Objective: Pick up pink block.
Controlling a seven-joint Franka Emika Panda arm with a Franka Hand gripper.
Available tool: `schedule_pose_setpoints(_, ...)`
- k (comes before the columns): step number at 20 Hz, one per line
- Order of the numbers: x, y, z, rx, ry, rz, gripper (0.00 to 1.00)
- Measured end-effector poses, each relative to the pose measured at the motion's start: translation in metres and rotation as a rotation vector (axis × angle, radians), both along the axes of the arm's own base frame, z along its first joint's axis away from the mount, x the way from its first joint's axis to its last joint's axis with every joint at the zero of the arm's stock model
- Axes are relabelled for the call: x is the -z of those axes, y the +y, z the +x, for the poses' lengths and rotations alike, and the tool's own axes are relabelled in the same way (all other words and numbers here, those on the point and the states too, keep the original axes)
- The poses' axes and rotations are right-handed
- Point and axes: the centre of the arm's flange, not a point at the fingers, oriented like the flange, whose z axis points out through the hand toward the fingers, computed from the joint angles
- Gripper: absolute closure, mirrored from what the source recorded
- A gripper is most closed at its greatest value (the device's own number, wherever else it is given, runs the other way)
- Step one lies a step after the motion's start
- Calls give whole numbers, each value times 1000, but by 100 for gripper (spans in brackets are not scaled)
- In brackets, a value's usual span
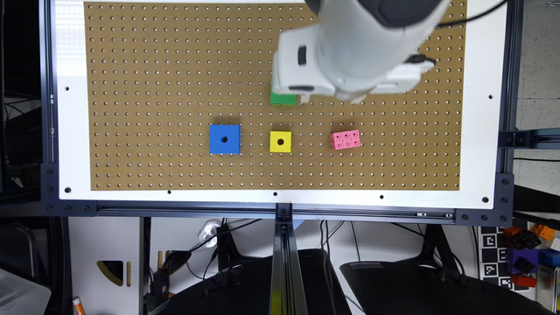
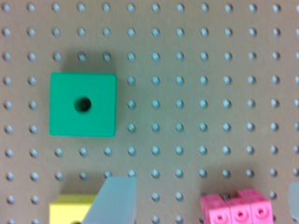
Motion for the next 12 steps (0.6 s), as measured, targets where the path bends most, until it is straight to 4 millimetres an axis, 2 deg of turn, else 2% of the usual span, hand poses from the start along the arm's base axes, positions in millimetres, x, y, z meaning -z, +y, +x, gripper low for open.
schedule_pose_setpoints(5,5,12,22,-1,-4,14,0)
schedule_pose_setpoints(12,3,15,24,-4,-9,18,0)
